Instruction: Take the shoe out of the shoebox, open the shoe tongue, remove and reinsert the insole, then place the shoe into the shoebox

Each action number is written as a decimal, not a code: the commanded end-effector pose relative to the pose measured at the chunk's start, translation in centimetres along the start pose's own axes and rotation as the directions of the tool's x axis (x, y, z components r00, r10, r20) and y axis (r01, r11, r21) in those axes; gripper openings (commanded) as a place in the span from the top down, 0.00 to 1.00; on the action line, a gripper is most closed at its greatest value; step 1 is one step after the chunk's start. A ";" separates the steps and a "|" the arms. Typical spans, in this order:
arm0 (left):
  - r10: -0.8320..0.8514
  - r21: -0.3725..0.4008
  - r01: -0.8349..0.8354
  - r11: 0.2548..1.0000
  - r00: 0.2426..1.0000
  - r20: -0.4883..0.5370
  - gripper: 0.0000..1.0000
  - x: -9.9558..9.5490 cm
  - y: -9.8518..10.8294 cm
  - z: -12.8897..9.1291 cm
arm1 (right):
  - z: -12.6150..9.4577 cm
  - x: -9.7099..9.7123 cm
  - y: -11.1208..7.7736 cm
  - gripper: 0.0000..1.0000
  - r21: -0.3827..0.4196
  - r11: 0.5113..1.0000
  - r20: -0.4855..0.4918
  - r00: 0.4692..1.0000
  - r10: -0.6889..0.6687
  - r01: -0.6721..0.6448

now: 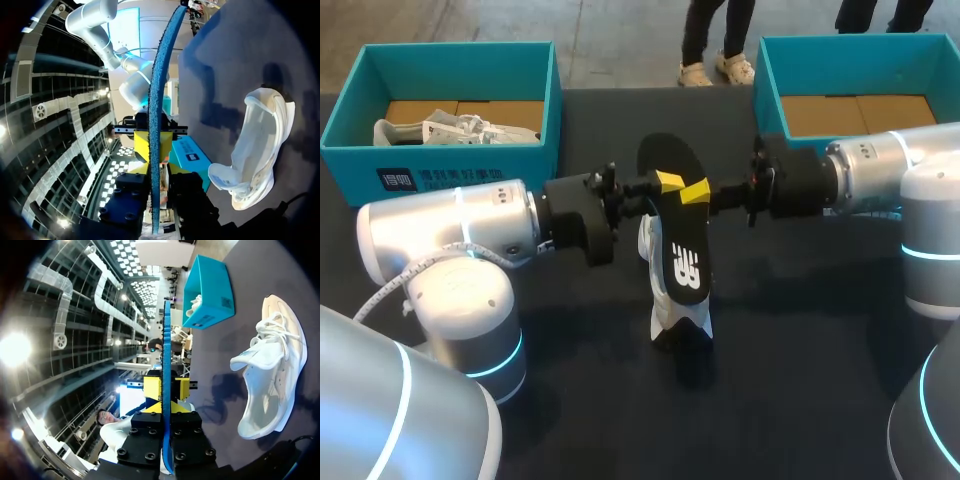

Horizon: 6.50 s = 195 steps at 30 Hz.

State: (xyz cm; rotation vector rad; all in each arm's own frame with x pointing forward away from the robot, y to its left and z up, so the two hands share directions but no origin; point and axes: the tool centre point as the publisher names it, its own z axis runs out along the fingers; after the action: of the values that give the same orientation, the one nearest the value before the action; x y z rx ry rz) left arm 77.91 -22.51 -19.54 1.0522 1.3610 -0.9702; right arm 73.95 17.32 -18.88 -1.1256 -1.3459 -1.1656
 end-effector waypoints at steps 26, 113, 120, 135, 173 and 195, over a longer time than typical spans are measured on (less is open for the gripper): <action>-0.043 0.001 0.043 0.999 0.998 -0.038 1.00 0.6 0.1 -0.3 | -2.5 -0.3 -1.0 0.00 -0.083 0.996 0.055 0.998 0.019 -0.014; -0.733 0.227 0.766 0.601 0.642 -0.225 1.00 -0.2 -7.5 -5.2 | -8.0 -3.9 -6.8 0.00 -0.153 0.988 0.323 0.946 0.039 0.011; -0.732 0.222 0.763 0.607 0.646 -0.219 1.00 -0.1 -7.6 -5.3 | -8.0 -3.9 -6.8 0.00 -0.153 0.988 0.323 0.946 0.039 0.011; -0.732 0.222 0.763 0.607 0.646 -0.219 1.00 -0.1 -7.6 -5.3 | -8.0 -3.9 -6.8 0.00 -0.153 0.988 0.323 0.946 0.039 0.011; -0.797 0.198 0.819 0.538 0.571 -0.198 1.00 1.1 -7.5 -4.0 | -6.8 -8.0 -6.2 0.00 -0.019 0.988 0.492 0.862 -0.124 0.153; -0.863 0.157 0.877 0.454 0.477 -0.169 1.00 2.8 -6.2 -1.5 | -4.5 -9.9 -7.4 0.00 -0.086 0.964 0.609 0.779 -0.150 0.253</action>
State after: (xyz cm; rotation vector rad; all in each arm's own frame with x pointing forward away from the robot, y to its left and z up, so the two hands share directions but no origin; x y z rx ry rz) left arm 71.12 -21.85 -22.02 0.4458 1.9331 -1.9099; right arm 68.40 11.70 -29.10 -1.5757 -1.9288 -1.1047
